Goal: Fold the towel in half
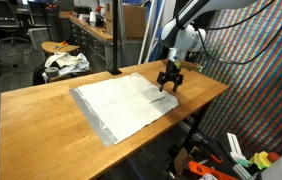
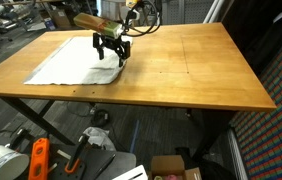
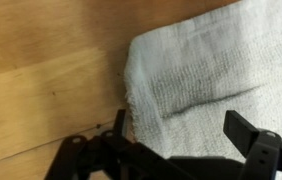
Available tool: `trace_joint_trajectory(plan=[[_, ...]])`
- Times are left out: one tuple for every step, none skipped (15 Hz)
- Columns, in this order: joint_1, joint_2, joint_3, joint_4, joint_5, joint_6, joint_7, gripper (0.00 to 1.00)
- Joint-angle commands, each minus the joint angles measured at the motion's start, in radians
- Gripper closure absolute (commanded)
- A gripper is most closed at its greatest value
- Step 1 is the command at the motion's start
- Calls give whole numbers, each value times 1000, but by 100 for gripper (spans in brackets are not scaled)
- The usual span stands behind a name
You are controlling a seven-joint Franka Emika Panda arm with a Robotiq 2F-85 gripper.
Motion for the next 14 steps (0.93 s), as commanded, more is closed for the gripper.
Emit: trace_joint_trajectory(plan=[[-19, 3, -13, 16, -49, -43, -56, 0], [-25, 7, -12, 17, -51, -49, -75, 0], [-32, 8, -9, 13, -47, -60, -97, 0], [-41, 8, -3, 9, -28, -63, -126, 0], [-48, 8, 2, 2, -14, -68, -159, 0], [-52, 11, 5, 0, -6, -70, -180, 0], [-53, 16, 6, 0, -2, -70, -193, 0], [-53, 21, 5, 2, -12, -79, -203, 0], [-57, 24, 6, -2, -7, -81, -222, 0], [-59, 28, 7, -5, -1, -77, -232, 0], [-58, 39, 7, -2, -5, -79, -233, 0], [-59, 45, 8, 0, -3, -80, -236, 0], [-63, 51, 12, 0, 5, -84, -247, 0], [-66, 55, 15, -1, 13, -85, -256, 0]])
